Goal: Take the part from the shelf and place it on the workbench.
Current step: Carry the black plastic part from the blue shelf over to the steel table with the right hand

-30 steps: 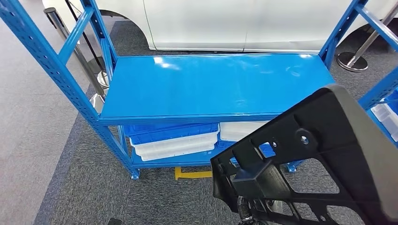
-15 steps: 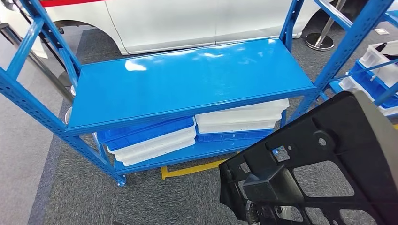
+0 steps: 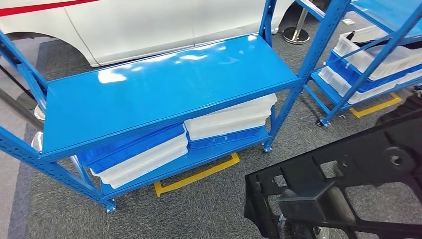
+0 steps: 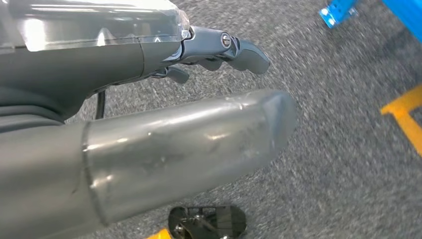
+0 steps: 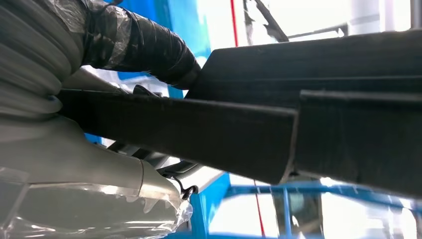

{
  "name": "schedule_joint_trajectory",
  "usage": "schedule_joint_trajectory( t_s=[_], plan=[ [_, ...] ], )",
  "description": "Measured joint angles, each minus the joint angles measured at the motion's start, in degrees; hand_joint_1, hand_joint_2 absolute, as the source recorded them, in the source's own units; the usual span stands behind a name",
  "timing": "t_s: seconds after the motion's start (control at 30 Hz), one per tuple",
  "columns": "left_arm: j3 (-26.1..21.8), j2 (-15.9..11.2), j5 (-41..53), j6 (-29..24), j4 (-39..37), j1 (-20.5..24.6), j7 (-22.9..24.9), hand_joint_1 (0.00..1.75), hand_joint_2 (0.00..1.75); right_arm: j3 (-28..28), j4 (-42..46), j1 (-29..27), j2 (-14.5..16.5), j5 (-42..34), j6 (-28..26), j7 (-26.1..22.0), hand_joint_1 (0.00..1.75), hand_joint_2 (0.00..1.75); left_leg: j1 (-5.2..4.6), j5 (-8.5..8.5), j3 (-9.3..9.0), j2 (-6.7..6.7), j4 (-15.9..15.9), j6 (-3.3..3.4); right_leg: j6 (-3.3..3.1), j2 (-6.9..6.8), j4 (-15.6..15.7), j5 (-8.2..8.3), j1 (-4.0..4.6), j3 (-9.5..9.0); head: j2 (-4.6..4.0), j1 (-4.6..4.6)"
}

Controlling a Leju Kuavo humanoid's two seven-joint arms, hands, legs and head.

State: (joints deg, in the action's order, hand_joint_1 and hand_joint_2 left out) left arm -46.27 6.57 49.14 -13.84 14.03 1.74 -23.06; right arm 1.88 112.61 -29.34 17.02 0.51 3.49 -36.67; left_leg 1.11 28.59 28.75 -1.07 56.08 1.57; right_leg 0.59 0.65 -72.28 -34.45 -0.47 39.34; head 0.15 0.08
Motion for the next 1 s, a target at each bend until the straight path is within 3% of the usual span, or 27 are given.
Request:
schedule_joint_trajectory(
  t_s=[0.03, 0.07, 0.13, 0.2, 0.23, 0.3, 0.33, 0.4, 0.47, 0.53, 0.57, 0.6, 0.63, 0.7, 0.77, 0.83, 0.9, 0.97, 1.0],
  plan=[
    [-0.15, 0.05, 0.16, 0.04, 0.00, -0.02, 0.00, 0.00, 0.00, -0.73, 0.21, -0.12, 0.25, -0.63, 0.39, 0.01, 1.75, 1.75, -0.01, 0.05, 0.07, -0.84, 0.09, -0.07, 0.24, -0.22, -1.74, -0.32, -0.24, 0.73, 0.00, 0.00],
    [-0.26, 0.13, 0.31, 0.07, 0.00, 0.01, 0.00, 0.00, 0.00, -1.40, 0.44, -0.25, 0.46, -1.15, 0.64, 0.04, 1.75, 1.75, 0.01, 0.14, 0.10, -1.63, 0.19, -0.19, 0.42, -0.44, -1.29, 0.47, -0.46, 0.34, 0.00, 0.01],
    [-0.41, 0.38, 0.57, 0.07, 0.01, 0.12, 0.00, 0.00, 0.00, -2.47, 0.95, -0.41, 0.84, -1.82, 0.93, 0.13, 1.75, 1.75, 0.05, 0.45, -0.03, -2.96, 0.51, -0.58, 0.54, -1.86, 5.64, 3.84, -0.72, -3.51, 0.00, 0.00],
    [-0.62, 0.54, 0.72, 0.01, 0.04, 0.23, 0.10, 0.00, 0.00, -3.11, 1.46, -0.45, 1.17, -2.14, 1.20, 0.15, 1.75, 1.75, -0.17, 0.82, -0.22, -3.98, 0.83, -1.14, 0.17, -3.96, 11.87, 5.77, -0.46, -6.87, 0.00, -0.01],
    [-0.75, 0.55, 0.78, -0.03, 0.05, 0.32, 0.17, 0.00, 0.00, -3.33, 1.69, -0.46, 1.32, -2.27, 1.28, 0.16, 1.75, 1.75, -0.31, 0.95, -0.35, -4.41, 0.92, -1.46, -0.10, -4.52, 13.00, 5.83, -0.24, -7.36, 0.00, -0.01],
    [-0.99, 0.58, 1.00, -0.10, 0.07, 0.49, 0.31, 0.00, 0.00, -3.64, 2.09, -0.58, 1.59, -2.56, 1.30, 0.27, 1.75, 1.75, -0.36, 1.01, -0.60, -5.30, 0.84, -2.07, -0.74, -3.66, 12.96, 5.91, 0.02, -7.05, 0.00, -0.02],
    [-1.07, 0.61, 1.13, -0.12, 0.07, 0.59, 0.35, 0.00, 0.00, -3.79, 2.31, -0.68, 1.73, -2.78, 1.12, 0.42, 1.75, 1.75, -0.25, 1.25, -0.65, -5.09, 0.98, -2.40, -1.10, -3.15, 13.12, 6.06, -0.07, -6.96, 0.00, -0.01],
    [-1.24, 0.64, 1.36, -0.12, 0.07, 0.66, 0.39, 0.00, 0.00, -4.08, 2.74, -0.77, 2.04, -3.25, 0.29, 0.97, 1.75, 1.75, 0.01, 3.24, 0.26, -2.73, 3.31, -2.83, -1.85, -2.11, 13.49, 6.43, -0.33, -6.90, 0.00, -0.02],
    [-1.40, 0.67, 1.67, 0.03, 0.07, 0.52, 0.40, 0.00, 0.00, -4.28, 3.08, -0.80, 2.32, -3.27, -1.75, 1.57, 1.75, 1.75, 0.12, 7.10, 3.28, 0.00, 9.97, -2.91, -2.34, -1.02, 13.60, 6.66, -0.29, -6.74, 0.00, -0.03],
    [-1.70, 0.70, 2.16, 0.33, 0.07, 0.26, 0.36, 0.00, 0.00, -4.38, 3.60, -0.88, 2.45, -1.60, -6.18, 1.91, 1.75, 1.75, 0.10, 9.40, 6.49, 0.60, 16.63, -2.84, -2.55, 0.40, 13.50, 6.76, -0.04, -6.54, 0.00, -0.03],
    [-1.88, 0.70, 2.43, 0.48, 0.07, 0.18, 0.32, 0.00, 0.00, -4.40, 3.98, -0.94, 2.48, -0.11, -8.91, 1.99, 1.75, 1.75, 0.10, 9.01, 7.08, 0.65, 17.63, -2.75, -2.59, 1.18, 13.40, 6.78, 0.07, -6.48, 0.00, -0.02],
    [-2.05, 0.70, 2.68, 0.58, 0.07, 0.16, 0.27, 0.00, 0.00, -4.40, 4.41, -0.99, 2.48, 2.02, -11.71, 2.03, 1.75, 1.75, 0.10, 7.53, 6.68, 0.74, 16.44, -2.60, -2.59, 2.00, 13.27, 6.78, 0.13, -6.47, 0.00, -0.02],
    [-2.18, 0.70, 2.90, 0.66, 0.07, 0.19, 0.24, 0.00, 0.00, -4.38, 4.85, -1.03, 2.48, 4.48, -14.40, 2.07, 1.75, 1.75, 0.10, 5.38, 5.48, 1.08, 13.53, -2.39, -2.56, 2.79, 13.11, 6.76, 0.15, -6.48, 0.00, -0.02],
    [-2.58, 0.68, 3.42, 0.73, 0.07, 0.29, 0.16, 0.00, 0.00, -4.18, 5.87, -1.17, 2.50, 10.77, -20.14, 2.34, 1.75, 1.75, 0.13, 1.85, 2.67, 3.35, 6.51, -1.90, -2.30, 4.23, 12.64, 6.66, 0.19, -6.24, 0.00, -0.01],
    [-3.11, 0.67, 3.95, 0.73, 0.07, 0.36, 0.06, 0.00, 0.00, -3.77, 7.05, -1.38, 2.60, 18.15, -26.63, 2.93, 1.75, 1.75, 0.01, 1.21, 1.39, 5.05, 3.00, -1.60, -1.64, 5.46, 12.26, 6.76, 0.07, -5.62, 0.00, -0.02],
    [-3.49, 0.79, 4.28, 0.75, 0.07, 0.44, -0.02, 0.00, 0.00, -3.42, 8.02, -1.68, 2.70, 23.68, -31.23, 3.43, 1.75, 1.75, -0.01, 1.29, 1.14, 4.29, 2.32, -1.23, -0.80, 6.50, 12.28, 7.08, -0.08, -5.16, 0.00, -0.04],
    [-3.71, 0.97, 4.43, 0.75, 0.10, 0.52, -0.06, 0.00, 0.00, -3.22, 8.70, -2.06, 2.77, 26.34, -33.29, 3.75, 1.75, 1.75, 0.20, 0.81, 0.85, 2.95, 1.68, -0.52, -0.22, 4.70, 10.97, 6.20, 0.05, -4.46, 0.00, 0.02],
    [-3.98, 1.04, 4.72, 0.74, 0.13, 0.47, -0.05, 0.00, 0.00, -2.99, 9.23, -2.21, 2.80, 29.93, -36.23, 4.40, 1.75, 1.75, 0.15, 0.60, 0.74, 1.41, 1.36, 0.01, 0.14, 1.34, 5.55, 2.99, 0.12, -1.93, 0.00, 0.08],
    [-4.16, 1.04, 4.92, 0.74, 0.13, 0.40, 0.04, 0.00, 0.00, -2.85, 9.45, -2.29, 2.80, 32.31, -38.06, 4.82, 1.75, 1.75, 0.04, 0.65, 0.76, 0.59, 1.38, 0.12, 0.30, 0.44, 1.88, 1.18, 0.03, -0.18, 0.00, 0.08]
  ],
)
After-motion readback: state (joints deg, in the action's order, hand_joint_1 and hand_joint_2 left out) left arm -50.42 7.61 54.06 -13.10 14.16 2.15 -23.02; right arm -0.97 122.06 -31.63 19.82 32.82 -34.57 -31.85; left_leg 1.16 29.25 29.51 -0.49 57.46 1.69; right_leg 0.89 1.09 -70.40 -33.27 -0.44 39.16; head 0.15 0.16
